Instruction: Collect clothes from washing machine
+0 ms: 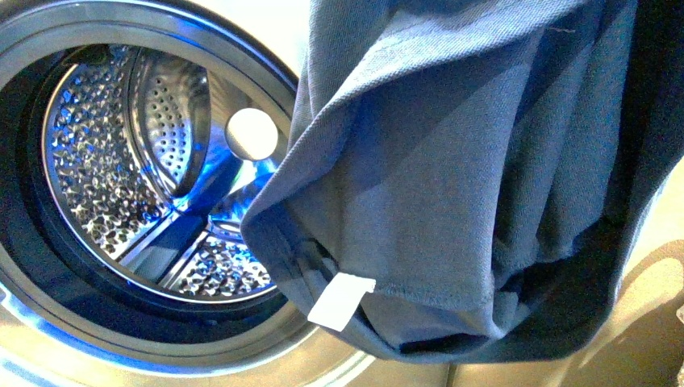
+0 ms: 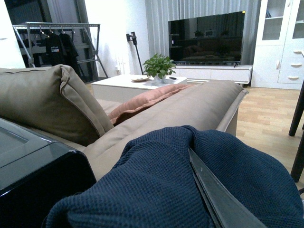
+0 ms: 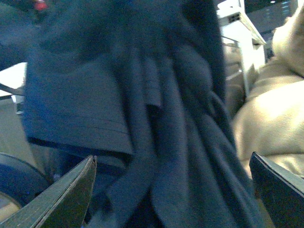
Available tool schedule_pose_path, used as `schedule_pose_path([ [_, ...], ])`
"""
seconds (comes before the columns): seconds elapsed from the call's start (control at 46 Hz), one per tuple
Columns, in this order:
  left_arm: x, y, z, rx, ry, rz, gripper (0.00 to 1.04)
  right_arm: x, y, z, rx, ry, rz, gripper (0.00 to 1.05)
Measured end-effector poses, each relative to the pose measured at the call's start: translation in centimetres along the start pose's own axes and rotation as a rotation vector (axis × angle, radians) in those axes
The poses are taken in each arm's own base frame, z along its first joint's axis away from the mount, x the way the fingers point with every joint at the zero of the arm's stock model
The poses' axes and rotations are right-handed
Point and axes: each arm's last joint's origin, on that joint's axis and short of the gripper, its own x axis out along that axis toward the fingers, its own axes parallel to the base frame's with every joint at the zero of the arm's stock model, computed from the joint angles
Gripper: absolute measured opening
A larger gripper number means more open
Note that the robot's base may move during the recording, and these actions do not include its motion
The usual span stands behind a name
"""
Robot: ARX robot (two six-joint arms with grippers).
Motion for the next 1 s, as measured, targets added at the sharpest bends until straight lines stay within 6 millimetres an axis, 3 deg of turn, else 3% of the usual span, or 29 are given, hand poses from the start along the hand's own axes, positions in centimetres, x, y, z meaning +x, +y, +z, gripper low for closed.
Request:
schedule_pose_path([
  [0.261, 0.0, 0.0, 0.0, 0.0, 0.0, 0.0, 0.12, 2.1, 4.2, 0.1, -0.035, -0.009, 0.133, 0.97],
  [0.391, 0.0, 0.0, 0.0, 0.0, 0.0, 0.0, 0.12, 3.4, 4.9, 0.1, -0.079, -0.032, 0.124, 0.97],
  [0.804, 0.0, 0.0, 0.0, 0.0, 0.0, 0.001, 0.12, 6.6, 2.7, -0.3, -0.27, -0.149, -0.078, 0.97],
  [0.999, 0.0, 0.0, 0.0, 0.0, 0.0, 0.0, 0.12, 7.7, 0.1, -1.7, -0.307, -0.115, -0.131, 0.97],
])
